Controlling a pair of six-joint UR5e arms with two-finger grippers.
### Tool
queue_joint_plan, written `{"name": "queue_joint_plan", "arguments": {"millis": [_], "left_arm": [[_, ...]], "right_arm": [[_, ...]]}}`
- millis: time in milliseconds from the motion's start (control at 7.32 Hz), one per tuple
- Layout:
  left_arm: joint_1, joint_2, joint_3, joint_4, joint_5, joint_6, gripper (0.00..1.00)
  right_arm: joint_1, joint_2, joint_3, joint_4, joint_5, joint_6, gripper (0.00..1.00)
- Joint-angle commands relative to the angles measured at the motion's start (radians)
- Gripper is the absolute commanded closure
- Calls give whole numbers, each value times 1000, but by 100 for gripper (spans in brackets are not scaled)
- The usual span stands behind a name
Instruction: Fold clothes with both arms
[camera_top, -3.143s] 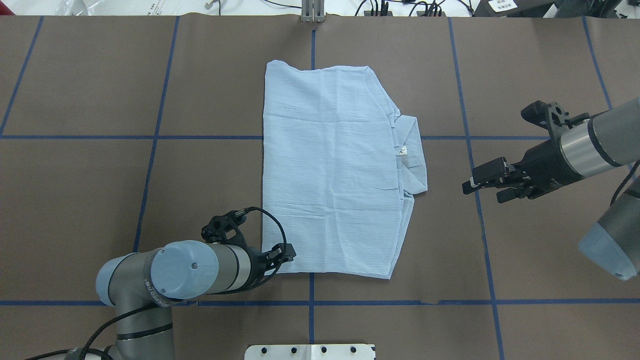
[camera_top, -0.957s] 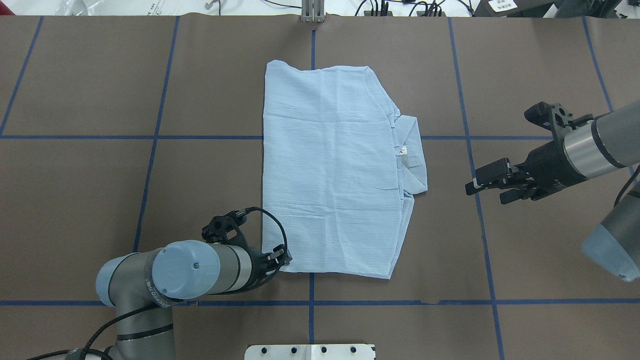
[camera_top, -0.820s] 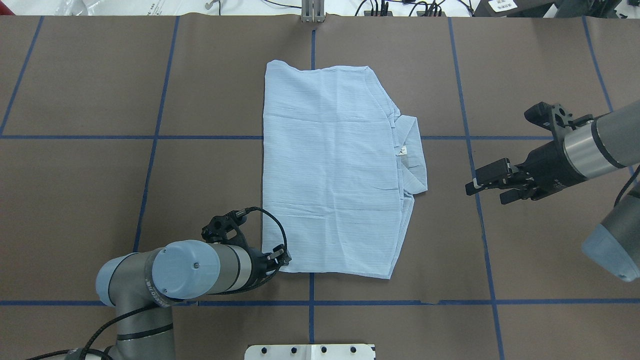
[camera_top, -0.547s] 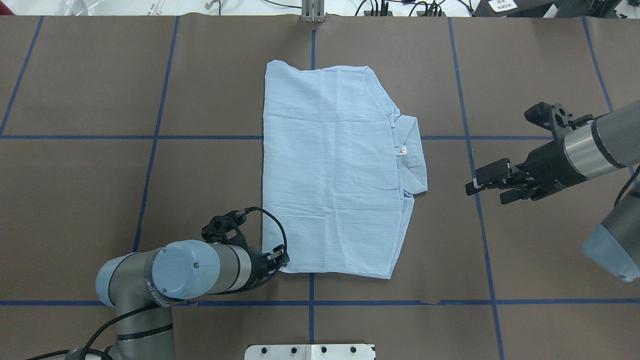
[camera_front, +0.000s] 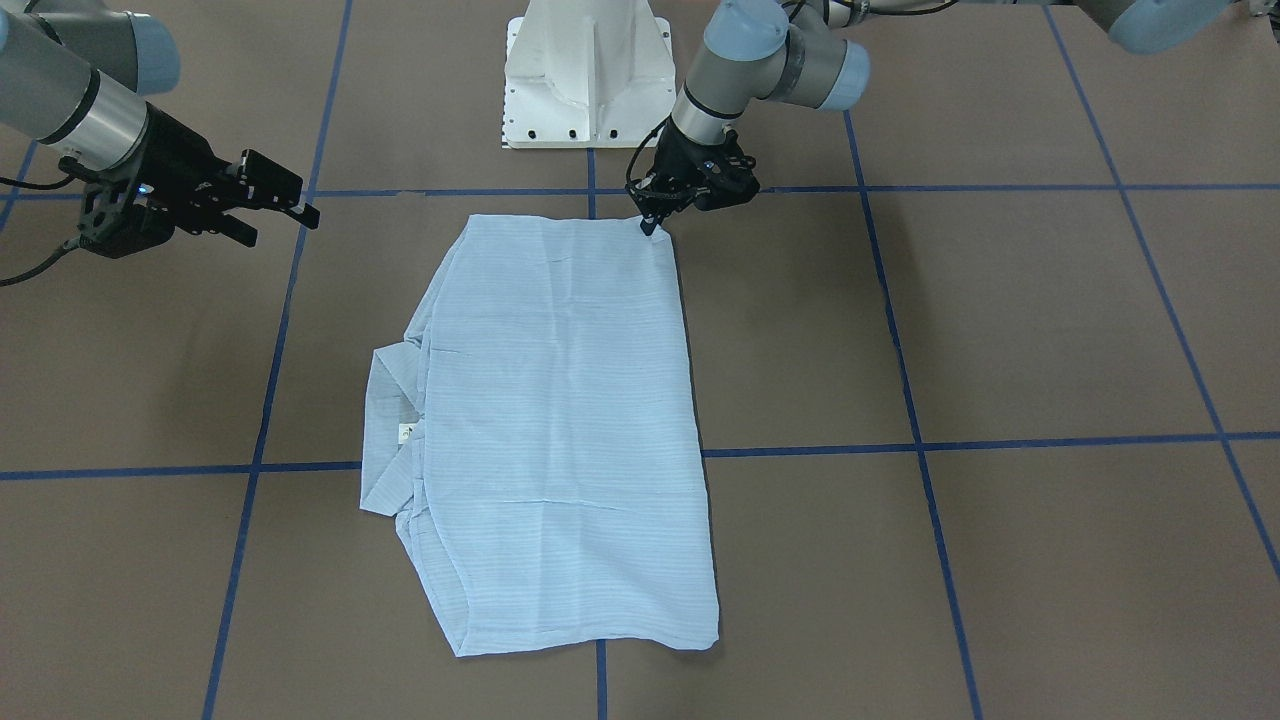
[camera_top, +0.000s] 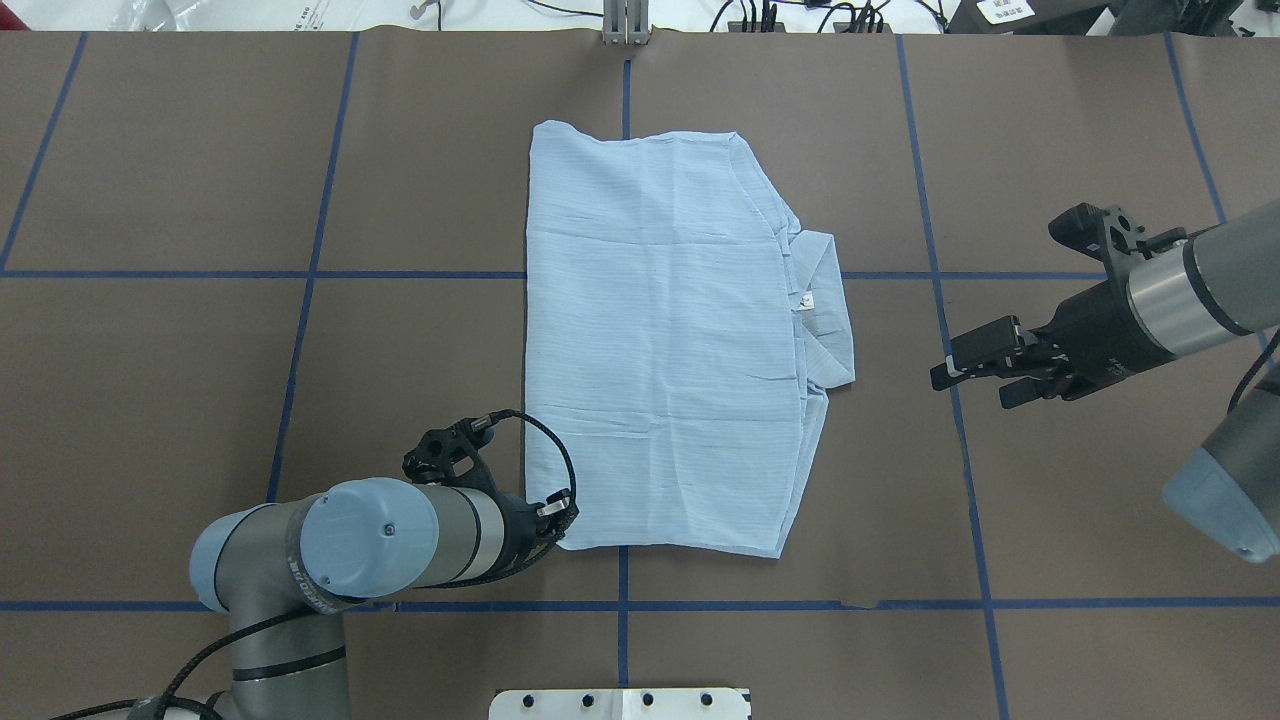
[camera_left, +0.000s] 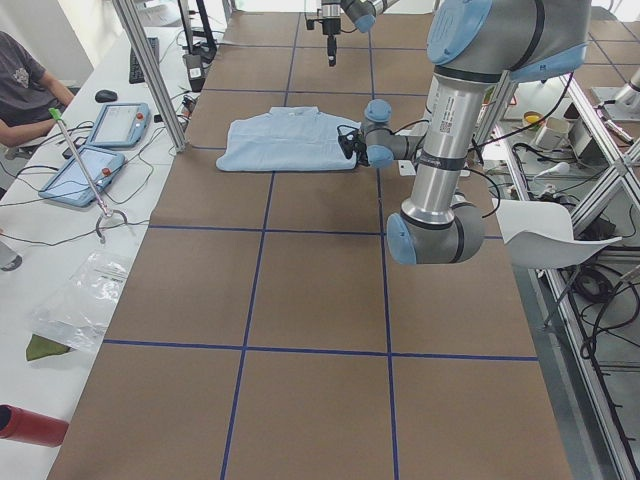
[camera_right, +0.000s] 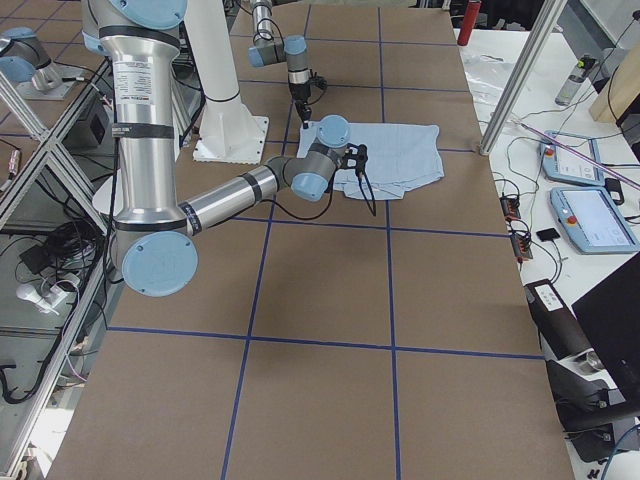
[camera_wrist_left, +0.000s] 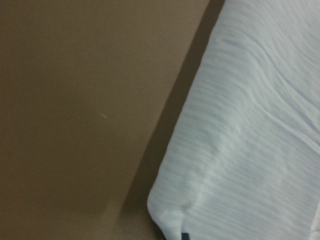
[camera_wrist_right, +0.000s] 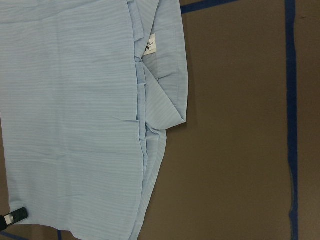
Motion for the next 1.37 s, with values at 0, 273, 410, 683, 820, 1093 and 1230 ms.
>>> {"name": "queue_joint_plan", "arguments": {"millis": [0, 273, 410, 683, 820, 1093, 1230], "left_arm": [[-3, 0, -29, 0, -3, -1, 100], [-3, 1, -29, 0, -3, -1, 100], [-5, 3, -30, 0, -3, -1, 100], [-5, 3, -29, 0, -3, -1, 100], [-5, 3, -29, 0, -5, -1, 100], [-3, 3, -29, -2, -5, 0, 100], [-3, 3, -29, -2, -5, 7, 100]], "right_arm": [[-24, 3, 11, 0, -55, 80, 0], [-202, 9, 68, 0, -238, 268, 0], [-260, 11, 69, -2, -304, 288, 0], [-327, 122, 104, -250, -401, 324, 0], [-341, 240, 105, -466, -405, 326, 0], [-453, 342, 92, -664, -514, 475, 0], [-531, 341, 79, -641, -620, 557, 0]]}}
